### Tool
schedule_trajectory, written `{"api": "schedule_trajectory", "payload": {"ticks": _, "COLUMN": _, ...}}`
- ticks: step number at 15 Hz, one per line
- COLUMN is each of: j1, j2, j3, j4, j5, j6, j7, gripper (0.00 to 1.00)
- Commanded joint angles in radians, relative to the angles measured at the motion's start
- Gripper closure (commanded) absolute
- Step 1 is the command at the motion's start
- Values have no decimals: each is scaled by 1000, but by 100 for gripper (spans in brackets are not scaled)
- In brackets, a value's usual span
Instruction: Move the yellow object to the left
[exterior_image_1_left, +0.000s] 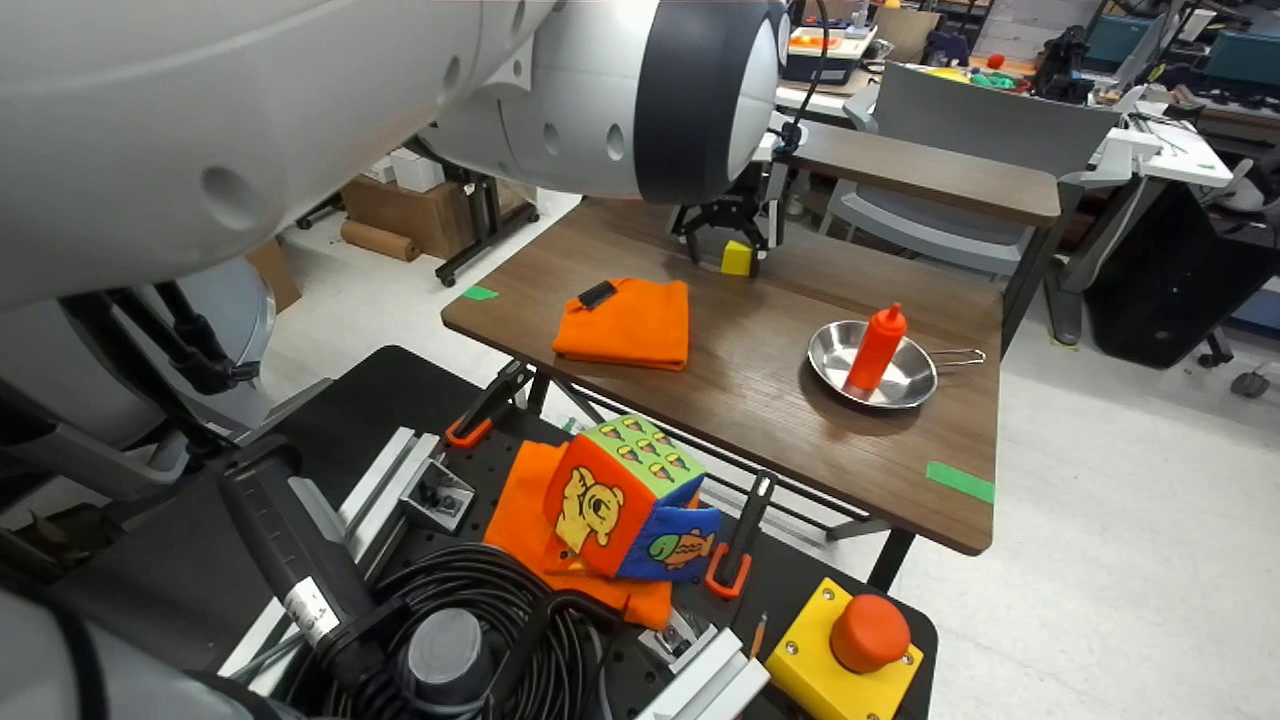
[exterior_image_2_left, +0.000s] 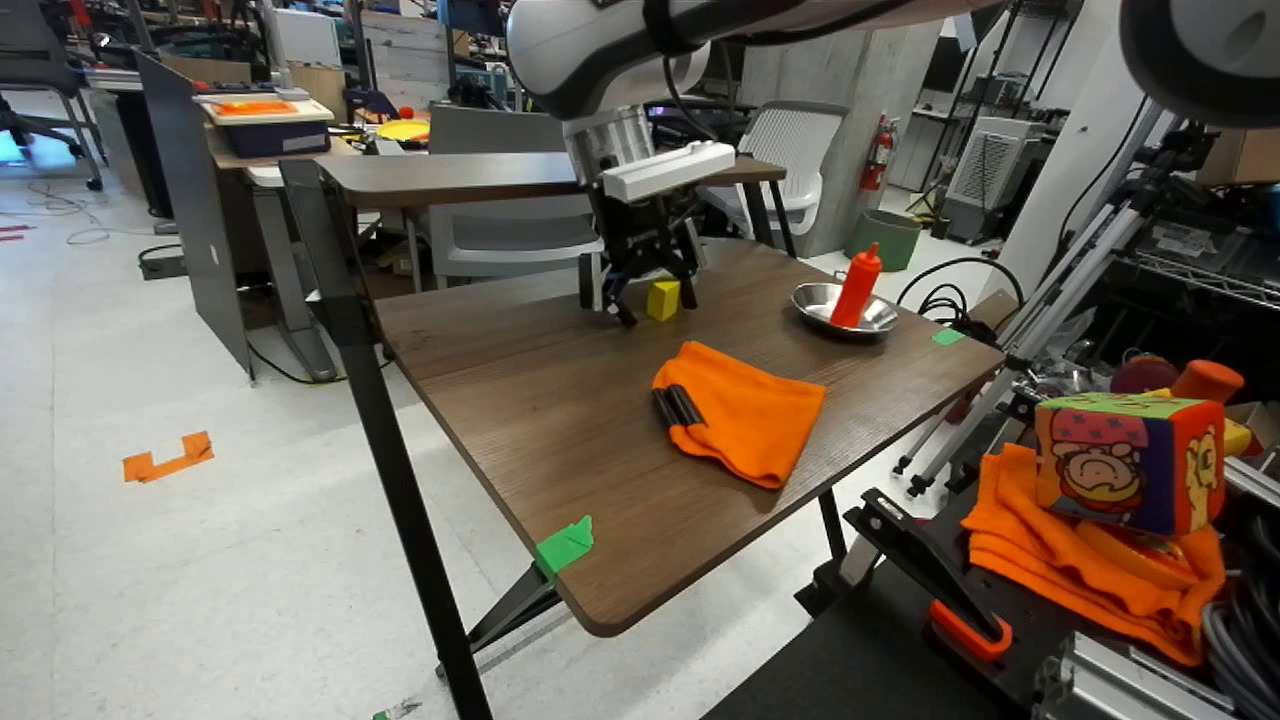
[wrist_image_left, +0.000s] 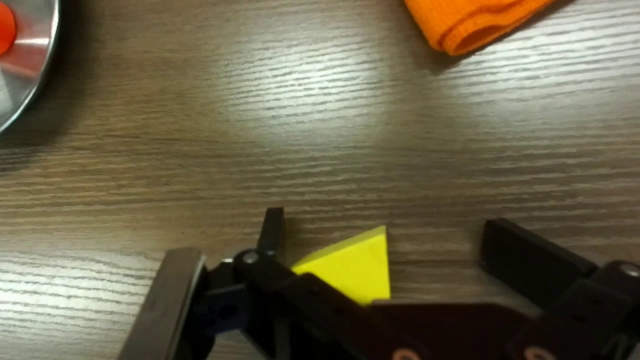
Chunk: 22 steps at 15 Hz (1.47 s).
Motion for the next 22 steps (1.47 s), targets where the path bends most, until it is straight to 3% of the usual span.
{"api": "schedule_trajectory", "payload": {"ticks": 1, "j1": -1, "j2": 37, "j3": 14, "j4": 44, "j5": 24, "j6": 28, "j7": 57, "gripper": 0}}
{"api": "schedule_trajectory", "payload": {"ticks": 5, "j1": -7, "j2": 43, "j3": 22, "j4": 51, "j5": 60, "j6": 74, "j7": 154, "gripper": 0}}
{"api": "schedule_trajectory", "payload": {"ticks": 7, "j1": -25, "j2": -55, "j3": 14, "j4": 9, "j5": 68, "j6": 33, "j7": 207, "gripper": 0}}
{"api": "schedule_trajectory", "payload": {"ticks": 12, "j1": -50, "j2": -157, "j3": 6, "j4": 24, "j5": 79, "j6": -40, "j7": 318, "gripper": 0}}
{"api": "schedule_trajectory", "payload": {"ticks": 16, "j1": -78, "j2": -251, "j3": 10, "j4": 29, "j5": 89, "j6": -129, "j7": 338, "gripper": 0}}
{"api": "schedule_trajectory", "payload": {"ticks": 17, "j1": -65, "j2": -213, "j3": 3, "j4": 24, "j5": 72, "j6": -82, "j7": 318, "gripper": 0}}
{"api": "schedule_trajectory", "payload": {"ticks": 22, "j1": -66, "j2": -221, "j3": 2, "j4": 11, "j5": 73, "j6": -87, "j7": 317, "gripper": 0}}
